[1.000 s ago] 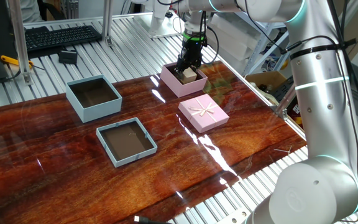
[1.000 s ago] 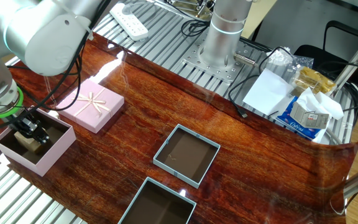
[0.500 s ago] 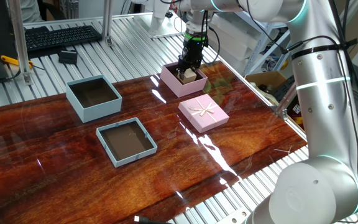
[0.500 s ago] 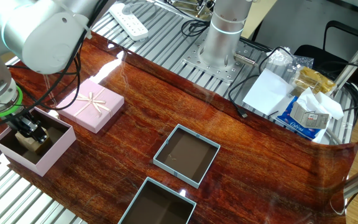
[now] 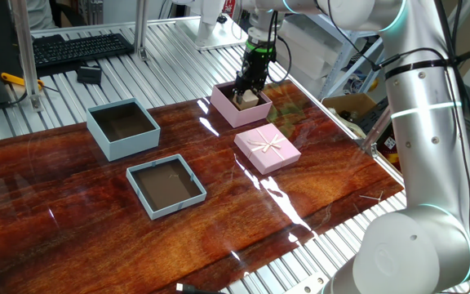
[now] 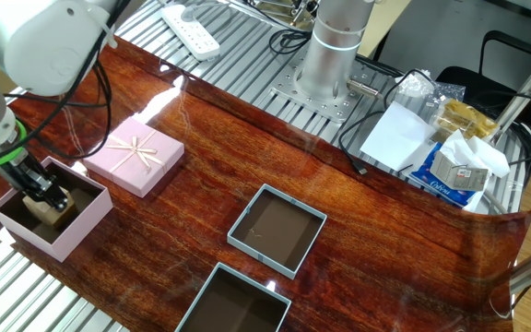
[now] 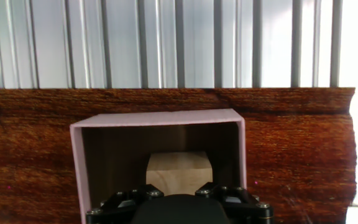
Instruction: Move an object from one box to another
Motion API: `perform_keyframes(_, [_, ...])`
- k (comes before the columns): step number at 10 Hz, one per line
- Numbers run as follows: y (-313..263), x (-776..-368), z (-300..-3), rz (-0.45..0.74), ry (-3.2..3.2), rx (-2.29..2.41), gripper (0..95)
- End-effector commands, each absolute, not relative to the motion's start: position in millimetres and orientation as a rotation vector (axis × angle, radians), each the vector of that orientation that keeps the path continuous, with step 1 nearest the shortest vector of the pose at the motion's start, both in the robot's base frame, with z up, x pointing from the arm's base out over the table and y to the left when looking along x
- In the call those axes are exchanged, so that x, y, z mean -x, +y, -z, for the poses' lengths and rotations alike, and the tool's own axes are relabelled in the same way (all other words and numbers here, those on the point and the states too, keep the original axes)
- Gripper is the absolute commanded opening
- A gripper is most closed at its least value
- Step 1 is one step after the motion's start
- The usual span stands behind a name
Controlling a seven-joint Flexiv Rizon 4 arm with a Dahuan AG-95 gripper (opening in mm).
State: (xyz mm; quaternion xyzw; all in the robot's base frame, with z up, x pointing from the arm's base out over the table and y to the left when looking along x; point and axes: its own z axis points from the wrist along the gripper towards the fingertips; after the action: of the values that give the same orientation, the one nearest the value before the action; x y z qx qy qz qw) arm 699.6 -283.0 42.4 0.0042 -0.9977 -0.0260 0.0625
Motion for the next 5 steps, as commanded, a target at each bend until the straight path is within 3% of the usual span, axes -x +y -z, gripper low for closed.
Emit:
perform_keyframes(1, [-279.9,-697.3,-45.2,0.078,-3.015,-0.019,0.0])
perform_keyframes(5, [-267.3,-693.4,-58.6,0.076,-3.014,-0.007,0.0])
